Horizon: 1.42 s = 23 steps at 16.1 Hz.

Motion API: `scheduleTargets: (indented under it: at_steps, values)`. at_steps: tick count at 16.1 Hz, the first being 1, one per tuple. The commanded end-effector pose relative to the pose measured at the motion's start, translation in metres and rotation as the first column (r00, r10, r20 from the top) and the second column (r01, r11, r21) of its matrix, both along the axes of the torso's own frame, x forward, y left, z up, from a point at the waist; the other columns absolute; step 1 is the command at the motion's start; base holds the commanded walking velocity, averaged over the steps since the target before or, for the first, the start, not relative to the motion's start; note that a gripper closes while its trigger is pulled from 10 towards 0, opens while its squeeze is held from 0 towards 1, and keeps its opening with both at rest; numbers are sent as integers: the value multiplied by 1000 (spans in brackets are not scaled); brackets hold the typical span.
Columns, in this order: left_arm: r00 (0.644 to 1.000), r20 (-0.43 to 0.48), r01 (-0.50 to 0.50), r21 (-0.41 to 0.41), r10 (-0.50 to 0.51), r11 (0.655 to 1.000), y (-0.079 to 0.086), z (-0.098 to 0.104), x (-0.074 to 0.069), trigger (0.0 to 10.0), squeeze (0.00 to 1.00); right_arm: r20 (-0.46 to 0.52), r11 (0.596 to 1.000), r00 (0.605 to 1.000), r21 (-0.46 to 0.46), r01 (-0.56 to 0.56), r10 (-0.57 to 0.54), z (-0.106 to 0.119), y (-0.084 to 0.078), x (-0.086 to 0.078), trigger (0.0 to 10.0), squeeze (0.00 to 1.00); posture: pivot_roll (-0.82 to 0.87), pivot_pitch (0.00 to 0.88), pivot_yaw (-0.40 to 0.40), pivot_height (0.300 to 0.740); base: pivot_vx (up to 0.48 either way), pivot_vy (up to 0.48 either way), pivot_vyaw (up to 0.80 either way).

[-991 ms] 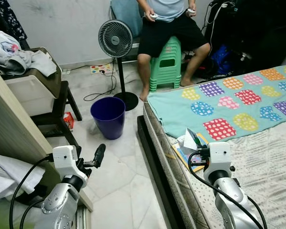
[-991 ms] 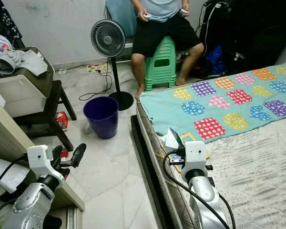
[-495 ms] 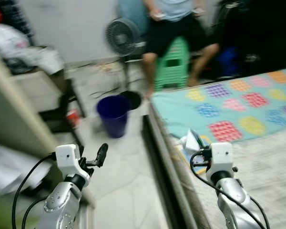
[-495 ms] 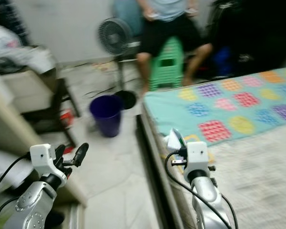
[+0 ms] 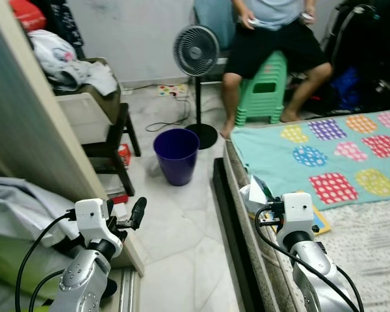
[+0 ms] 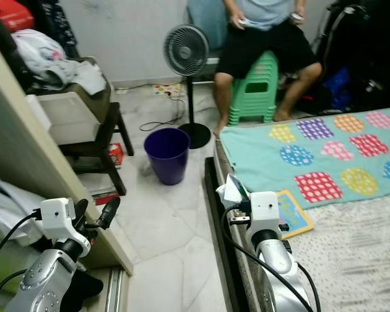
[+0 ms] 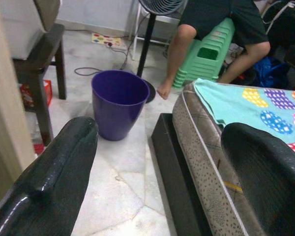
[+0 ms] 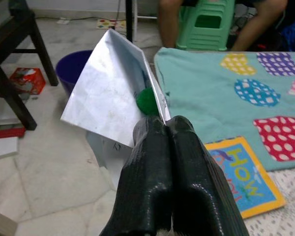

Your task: Clean up the room

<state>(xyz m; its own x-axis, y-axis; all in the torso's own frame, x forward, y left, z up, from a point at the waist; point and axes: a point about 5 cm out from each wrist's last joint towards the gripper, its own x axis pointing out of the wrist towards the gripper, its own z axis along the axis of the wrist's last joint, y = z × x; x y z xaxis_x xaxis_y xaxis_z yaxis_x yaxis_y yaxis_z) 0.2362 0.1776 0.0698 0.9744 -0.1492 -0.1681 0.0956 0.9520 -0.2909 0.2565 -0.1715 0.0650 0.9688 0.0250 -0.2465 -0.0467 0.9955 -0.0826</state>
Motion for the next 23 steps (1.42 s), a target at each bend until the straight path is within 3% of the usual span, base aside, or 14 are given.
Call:
scheduleTargets:
  at_steps: [1,23]
  values:
    - [1000,3,-1,17,1,1000,2,2,1,10000,0,7,1000,1000,6,-4,4,4,1,1,10000,0,-55,0,50,740,266,0,0]
    - [1000,-3,0,21,0,1000,0,0,2,10000,0,-8,1000,1000,8,-12,12,2,2,2,10000,0,-55,0,49,740,318,0,0]
